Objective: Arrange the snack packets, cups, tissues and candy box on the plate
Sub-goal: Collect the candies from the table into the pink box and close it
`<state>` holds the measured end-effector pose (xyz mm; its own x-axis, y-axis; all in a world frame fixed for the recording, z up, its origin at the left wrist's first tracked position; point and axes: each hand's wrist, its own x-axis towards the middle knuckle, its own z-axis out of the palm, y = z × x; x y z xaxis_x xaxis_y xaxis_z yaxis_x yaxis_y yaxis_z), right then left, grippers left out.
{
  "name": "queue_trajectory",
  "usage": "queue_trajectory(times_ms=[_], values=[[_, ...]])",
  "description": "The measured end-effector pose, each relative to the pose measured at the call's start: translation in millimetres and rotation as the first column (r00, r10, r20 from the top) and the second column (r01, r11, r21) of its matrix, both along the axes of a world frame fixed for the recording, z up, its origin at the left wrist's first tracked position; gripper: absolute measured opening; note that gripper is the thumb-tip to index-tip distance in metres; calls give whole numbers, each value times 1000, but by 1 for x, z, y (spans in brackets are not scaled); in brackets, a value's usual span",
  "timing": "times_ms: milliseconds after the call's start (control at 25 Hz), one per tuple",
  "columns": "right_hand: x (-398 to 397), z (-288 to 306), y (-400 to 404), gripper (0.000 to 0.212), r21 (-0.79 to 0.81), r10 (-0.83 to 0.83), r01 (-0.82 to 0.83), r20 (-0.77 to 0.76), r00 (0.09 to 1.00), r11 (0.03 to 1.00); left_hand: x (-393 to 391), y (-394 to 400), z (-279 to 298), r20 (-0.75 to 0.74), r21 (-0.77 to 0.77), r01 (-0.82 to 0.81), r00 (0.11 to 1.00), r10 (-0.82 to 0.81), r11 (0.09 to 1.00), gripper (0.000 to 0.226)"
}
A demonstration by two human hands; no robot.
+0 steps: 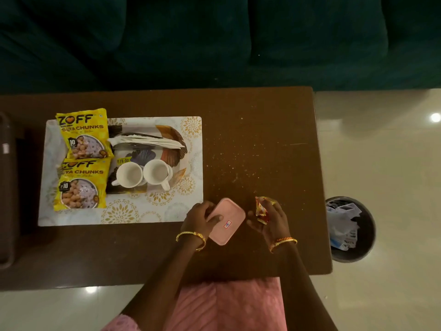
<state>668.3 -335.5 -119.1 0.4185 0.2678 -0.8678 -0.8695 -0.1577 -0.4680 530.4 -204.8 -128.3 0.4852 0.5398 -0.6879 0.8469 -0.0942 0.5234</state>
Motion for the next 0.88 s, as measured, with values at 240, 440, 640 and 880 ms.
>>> queue_trajectory(times_ms=[240, 440, 640, 880], values=[[-30, -3, 3, 8, -152, 255, -232, 156, 954, 961, -16, -7, 8, 62, 32, -234, 971, 232, 972, 33], [-62, -18, -8, 16, -346, 306, -222, 211, 928, 912, -34, -18, 7, 64, 36, -383, 923, 380, 923, 26], [-111, -15, -18, 12, -412, 160, -105, 103, 982, 905, -40, -40, 8, 41, 127, -507, 862, 506, 853, 22], [-108, 5, -3, 39, -545, 449, -146, 479, 754, 826, -43, -40, 11, 92, 113, -386, 922, 377, 915, 17]])
